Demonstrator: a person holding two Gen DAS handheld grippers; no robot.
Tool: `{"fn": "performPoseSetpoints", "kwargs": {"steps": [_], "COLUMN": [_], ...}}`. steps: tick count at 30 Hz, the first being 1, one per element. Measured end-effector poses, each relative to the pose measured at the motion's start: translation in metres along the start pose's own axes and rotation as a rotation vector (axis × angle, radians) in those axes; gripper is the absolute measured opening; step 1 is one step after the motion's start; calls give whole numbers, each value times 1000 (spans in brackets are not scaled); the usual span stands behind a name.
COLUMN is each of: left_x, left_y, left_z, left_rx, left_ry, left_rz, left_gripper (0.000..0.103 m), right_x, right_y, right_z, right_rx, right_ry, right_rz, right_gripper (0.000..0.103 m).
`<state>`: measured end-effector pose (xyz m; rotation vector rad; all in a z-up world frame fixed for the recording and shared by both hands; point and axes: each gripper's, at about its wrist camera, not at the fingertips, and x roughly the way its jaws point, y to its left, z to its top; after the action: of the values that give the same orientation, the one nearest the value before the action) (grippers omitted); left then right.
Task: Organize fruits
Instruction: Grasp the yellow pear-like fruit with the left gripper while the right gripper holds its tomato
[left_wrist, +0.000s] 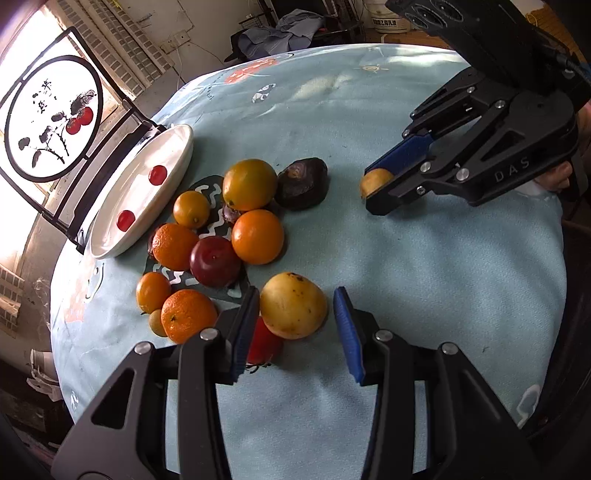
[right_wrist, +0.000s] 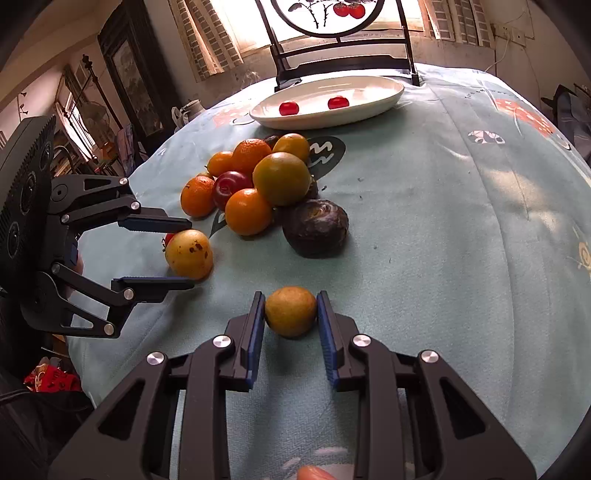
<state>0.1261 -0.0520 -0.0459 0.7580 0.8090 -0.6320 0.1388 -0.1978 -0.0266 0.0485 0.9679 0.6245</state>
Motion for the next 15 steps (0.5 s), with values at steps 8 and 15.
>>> {"fn": "performPoseSetpoints", "kwargs": {"steps": [8, 15], "left_x": [8, 3], "left_y": [9, 15], "left_z": [-2, -5], "left_rx": [-88, -183], "left_ry": [-19, -82], "left_rz": [3, -58], "left_gripper": [40, 39], "right_x": [-2, -3], "right_y": [-1, 1], "right_z": [-1, 0], "right_rx": [6, -4], "right_ry": [-6, -11], "right_rz": [-1, 0], "right_gripper": [28, 28]}}
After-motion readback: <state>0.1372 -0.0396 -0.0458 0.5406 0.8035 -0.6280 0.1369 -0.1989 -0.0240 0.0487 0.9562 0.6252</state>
